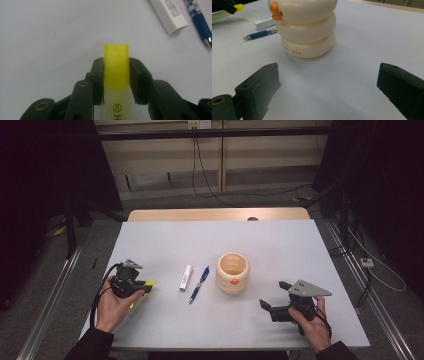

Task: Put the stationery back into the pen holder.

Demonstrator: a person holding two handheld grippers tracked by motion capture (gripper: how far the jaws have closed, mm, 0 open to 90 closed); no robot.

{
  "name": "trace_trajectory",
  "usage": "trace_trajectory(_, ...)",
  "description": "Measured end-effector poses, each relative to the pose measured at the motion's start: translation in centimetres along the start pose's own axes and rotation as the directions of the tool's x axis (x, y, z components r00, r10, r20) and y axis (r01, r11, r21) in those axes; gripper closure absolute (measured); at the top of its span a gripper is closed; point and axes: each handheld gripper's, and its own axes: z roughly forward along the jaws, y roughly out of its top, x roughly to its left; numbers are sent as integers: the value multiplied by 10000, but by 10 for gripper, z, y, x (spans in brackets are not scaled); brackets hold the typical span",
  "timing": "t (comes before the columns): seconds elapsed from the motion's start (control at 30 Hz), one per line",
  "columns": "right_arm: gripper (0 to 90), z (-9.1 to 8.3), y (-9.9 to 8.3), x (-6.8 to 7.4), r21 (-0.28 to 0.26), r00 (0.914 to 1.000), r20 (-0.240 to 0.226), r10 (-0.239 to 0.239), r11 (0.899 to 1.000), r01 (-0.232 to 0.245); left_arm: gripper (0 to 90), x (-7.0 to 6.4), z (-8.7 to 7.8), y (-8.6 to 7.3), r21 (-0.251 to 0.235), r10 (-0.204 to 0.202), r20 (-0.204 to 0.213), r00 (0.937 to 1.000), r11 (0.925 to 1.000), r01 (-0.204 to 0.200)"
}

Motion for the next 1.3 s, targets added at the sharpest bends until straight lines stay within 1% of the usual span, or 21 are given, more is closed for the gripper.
trace_trajectory(0.03,39,0,0,0,2,10000,-5,-8,10000,8,676,0,-1,0,-95,23,-37,10000,10000,-23)
trace_trajectory(0.07,39,0,0,0,4,10000,-5,-8,10000,8,676,0,-2,0,-233,-26,-9,10000,9997,25)
trace_trajectory(0.1,39,0,0,0,-1,10000,-13,-16,10000,16,676,1,-4,0,-297,36,54,10000,9996,-34)
trace_trajectory(0.2,39,0,0,0,-3,10000,-6,-4,10000,4,676,1,-7,0,-602,40,110,9999,9982,-33)
trace_trajectory(0.27,39,0,0,0,-5,10000,-6,7,10000,-7,676,1,-9,-1,-995,-283,58,9996,9946,287)
trace_trajectory(0.33,39,0,0,0,-3,10000,-8,-6,10000,6,676,2,-11,-1,-1225,-424,48,9991,9915,427)
trace_trajectory(0.37,39,0,0,0,-7,10000,-17,0,10000,0,676,2,-12,-1,-1369,-542,140,9984,9890,556)
trace_trajectory(0.43,39,0,0,0,-9,10000,-23,26,10000,-26,676,0,-15,-1,-1570,-561,245,9981,9858,592)
trace_trajectory(0.47,39,0,0,0,-7,10000,-25,23,10000,-23,676,-1,-16,-1,-1718,-595,359,9976,9830,648)
trace_trajectory(0.5,39,0,0,0,-4,10000,-23,16,10000,-16,676,-2,-17,0,-1817,-564,407,9976,9813,629)
trace_trajectory(0.67,39,0,0,0,-16,10000,-22,25,10000,-25,676,-12,-22,3,-2142,-160,511,9986,9764,266)
trace_trajectory(0.7,39,0,0,0,-12,10000,-20,25,10000,-25,675,-14,-22,4,-2239,-103,559,9984,9744,225)
trace_trajectory(0.73,39,0,0,0,-17,10000,-18,23,10000,-23,676,-17,-22,5,-2362,-84,637,9979,9714,232)
trace_trajectory(0.8,39,0,0,0,-16,10000,-21,12,10000,-12,676,-20,-23,6,-2390,51,750,9972,9709,130)
trace_trajectory(0.93,39,0,0,0,-30,10000,-22,-1,10000,1,676,-27,-23,8,-2577,126,1058,9943,9661,151)
trace_trajectory(0.97,39,0,0,0,-27,10000,-30,8,10000,-8,676,-29,-23,9,-2682,182,1114,9936,9633,124)
trace_trajectory(1.1,39,0,1,0,-32,10000,-23,9,10000,-9,675,-38,-24,12,-2848,538,1148,9919,9584,-190)
trace_trajectory(1.17,39,1,1,0,-10,10000,-41,6,10000,-6,676,-43,-23,16,-2755,729,1112,9911,9605,-397)
trace_trajectory(1.2,39,1,1,0,5,10000,-39,3,10000,-3,675,-45,-22,18,-2766,812,1121,9904,9598,-474)
trace_trajectory(1.23,39,1,1,0,9,10000,-43,-3,10000,3,675,-48,-22,21,-2815,855,1129,9899,9582,-506)
trace_trajectory(1.3,39,1,0,0,-6,10000,-51,0,10000,0,676,-53,-20,26,-2895,1072,1067,9885,9544,-723)
